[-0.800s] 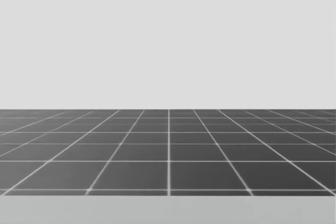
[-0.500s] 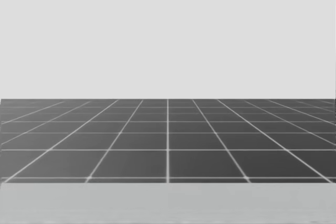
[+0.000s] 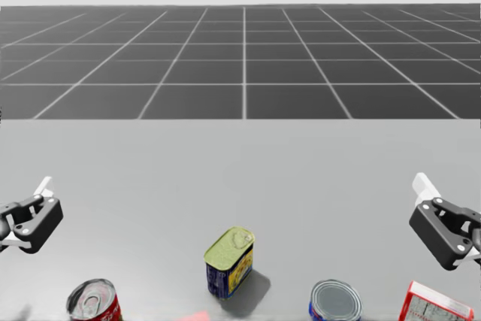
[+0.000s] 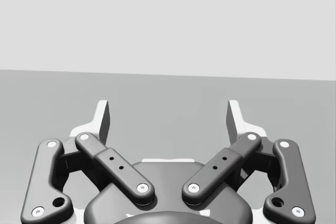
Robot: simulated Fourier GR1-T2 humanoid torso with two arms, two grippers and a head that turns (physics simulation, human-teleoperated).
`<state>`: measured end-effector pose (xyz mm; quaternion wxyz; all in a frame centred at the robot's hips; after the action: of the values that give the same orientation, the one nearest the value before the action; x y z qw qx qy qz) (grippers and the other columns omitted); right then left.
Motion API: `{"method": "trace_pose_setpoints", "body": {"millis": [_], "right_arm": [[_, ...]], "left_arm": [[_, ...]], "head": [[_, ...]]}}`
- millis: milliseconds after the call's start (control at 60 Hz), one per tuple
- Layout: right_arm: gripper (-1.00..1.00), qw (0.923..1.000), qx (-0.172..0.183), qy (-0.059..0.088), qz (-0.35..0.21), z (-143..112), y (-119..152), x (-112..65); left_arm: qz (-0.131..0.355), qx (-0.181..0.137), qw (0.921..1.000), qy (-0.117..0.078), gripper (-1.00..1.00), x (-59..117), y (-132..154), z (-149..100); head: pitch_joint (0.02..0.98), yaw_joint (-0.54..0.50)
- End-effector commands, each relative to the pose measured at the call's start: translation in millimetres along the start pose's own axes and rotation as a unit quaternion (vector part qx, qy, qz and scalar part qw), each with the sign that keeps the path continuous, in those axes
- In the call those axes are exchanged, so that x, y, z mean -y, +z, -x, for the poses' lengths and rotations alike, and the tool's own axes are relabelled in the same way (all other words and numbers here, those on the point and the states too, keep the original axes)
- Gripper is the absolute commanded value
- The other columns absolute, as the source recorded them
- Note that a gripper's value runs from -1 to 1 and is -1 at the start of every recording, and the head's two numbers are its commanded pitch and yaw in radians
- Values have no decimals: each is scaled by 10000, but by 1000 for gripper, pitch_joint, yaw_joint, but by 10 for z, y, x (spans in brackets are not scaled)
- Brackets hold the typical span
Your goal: Find the red cube and pick it up.
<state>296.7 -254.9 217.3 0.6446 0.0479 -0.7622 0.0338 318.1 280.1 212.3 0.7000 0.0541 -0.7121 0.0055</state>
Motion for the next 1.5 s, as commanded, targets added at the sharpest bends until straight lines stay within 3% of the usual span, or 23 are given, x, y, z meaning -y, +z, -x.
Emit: {"method": "trace_pose_setpoints", "body": {"millis": [17, 367, 633, 800, 883, 1067, 1217, 1333, 1450, 1500], "right_arm": [[-1000, 10000, -17, 15, 6, 8, -6, 9], [-1000, 10000, -20, -35, -1, -15, 1, 18], [-1000, 10000, -54, -34, -27, -18, 1, 21], [-1000, 10000, -48, -48, -24, -28, 5, 33], [-1000, 10000, -41, -61, -7, -29, 6, 36], [-1000, 10000, -41, -72, 16, -24, 12, 35], [-1000, 10000, -50, -58, -10, -15, 10, 20], [-1000, 10000, -51, -51, -15, -10, 9, 17], [-1000, 10000, -53, -42, -17, -7, 10, 16], [-1000, 10000, -48, -43, -18, -10, 9, 19]], "left_arm": [[10, 3, 10000, -13, -1000, 0, -7, 2], [82, -30, 9999, 60, -1000, 24, -16, 2], [91, -29, 9999, 69, -1000, 41, -8, -5], [138, -3, 9998, 121, -1000, 59, 15, -27], [259, -31, 9990, 373, -1000, 78, 67, -72], [796, -6, 9954, 525, -1000, 175, 429, -264], [1227, 51, 9914, 462, -1000, 254, 821, -405], [1686, 12, 9845, 492, -1000, 308, 1147, -505], [2088, -71, 9758, 650, -1000, 313, 1418, -560], [2158, -79, 9745, 609, -1000, 315, 1499, -541]], "head": [[581, 19], [816, 115], [934, 123], [951, 128], [945, 128], [921, 122], [917, 130], [916, 137], [913, 141], [913, 142]]}}
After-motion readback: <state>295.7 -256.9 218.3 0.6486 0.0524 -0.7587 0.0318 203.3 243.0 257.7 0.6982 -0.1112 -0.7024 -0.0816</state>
